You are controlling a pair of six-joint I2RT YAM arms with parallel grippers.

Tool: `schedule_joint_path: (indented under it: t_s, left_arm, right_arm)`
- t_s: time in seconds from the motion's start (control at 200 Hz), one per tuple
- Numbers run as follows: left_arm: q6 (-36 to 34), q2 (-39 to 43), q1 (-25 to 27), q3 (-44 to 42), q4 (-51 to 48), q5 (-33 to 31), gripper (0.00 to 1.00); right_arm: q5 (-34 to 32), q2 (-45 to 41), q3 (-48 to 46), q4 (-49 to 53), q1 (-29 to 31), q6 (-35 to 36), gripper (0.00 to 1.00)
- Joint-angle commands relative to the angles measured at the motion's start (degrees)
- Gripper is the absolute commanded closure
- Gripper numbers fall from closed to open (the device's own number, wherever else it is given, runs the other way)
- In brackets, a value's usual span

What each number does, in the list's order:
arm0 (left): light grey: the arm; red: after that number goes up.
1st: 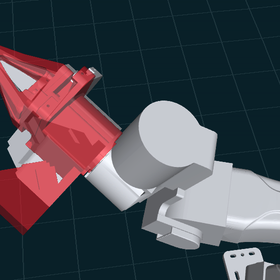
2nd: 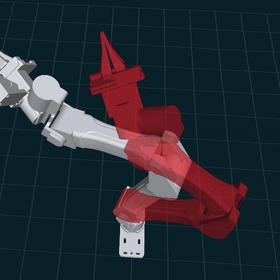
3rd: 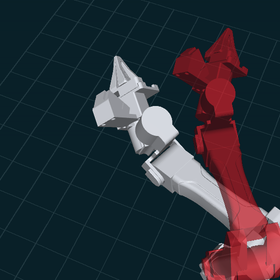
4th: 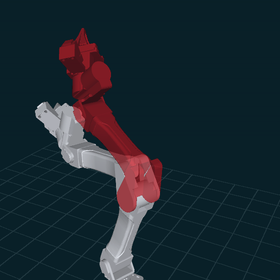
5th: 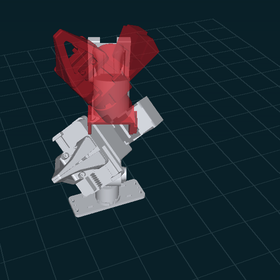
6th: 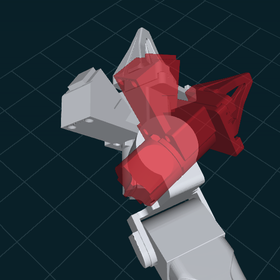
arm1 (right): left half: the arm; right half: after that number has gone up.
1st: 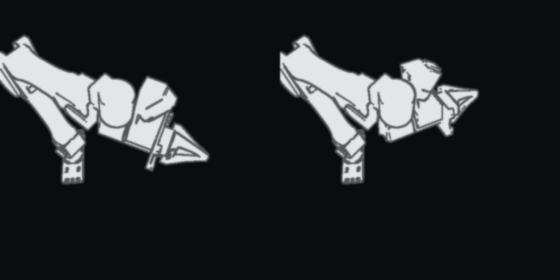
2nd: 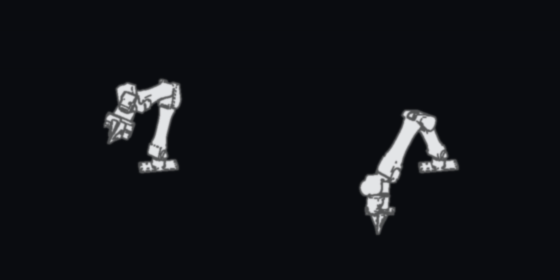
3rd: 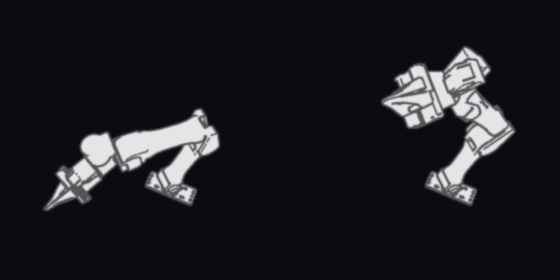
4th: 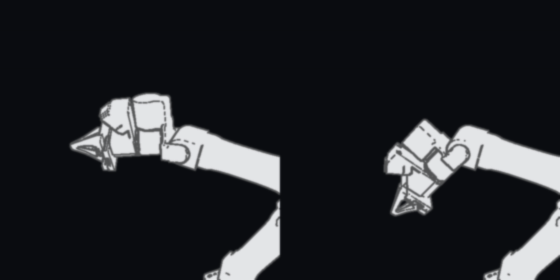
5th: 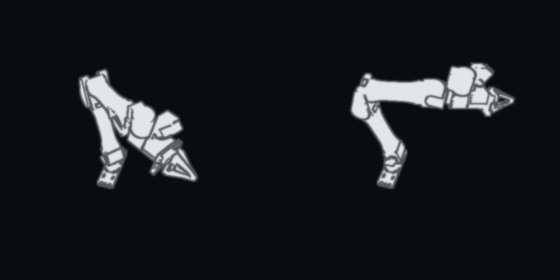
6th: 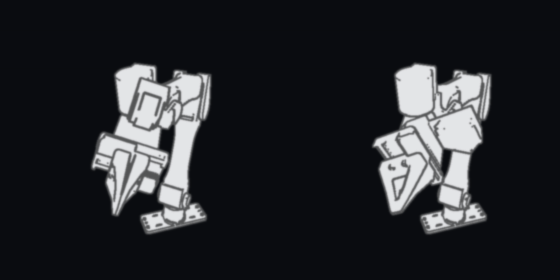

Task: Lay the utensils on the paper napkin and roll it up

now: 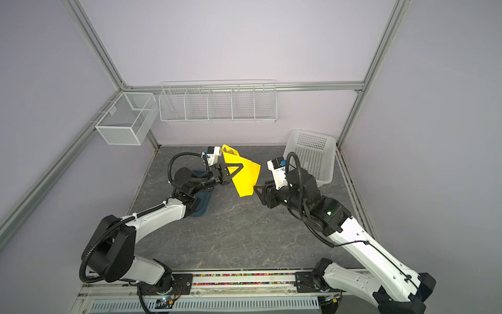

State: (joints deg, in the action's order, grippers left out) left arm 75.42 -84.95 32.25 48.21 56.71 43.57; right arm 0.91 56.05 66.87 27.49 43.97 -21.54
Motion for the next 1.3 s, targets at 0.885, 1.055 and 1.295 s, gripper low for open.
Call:
schedule_joint_path:
  t_s: [0.885,1.055,1.295]
  left_arm:
    - [4.21,0.24,-0.17,1.45,6.44,1.96,1.00]
    - [4.30,0.57,-0.17,1.51,6.29,2.29,1.00]
    - [4.56,1.01,-0.17,2.02,6.20,2.52,1.00]
  right_arm:
    - [14.47,15.51,2.75,-11.14,-1.73,3.26,0.34]
    - [20.62,15.40,1.95,-12.90,-2.89,2.84,0.37]
    - [25.93,15.84,1.38,-13.07,-3.88,3.21,0.40]
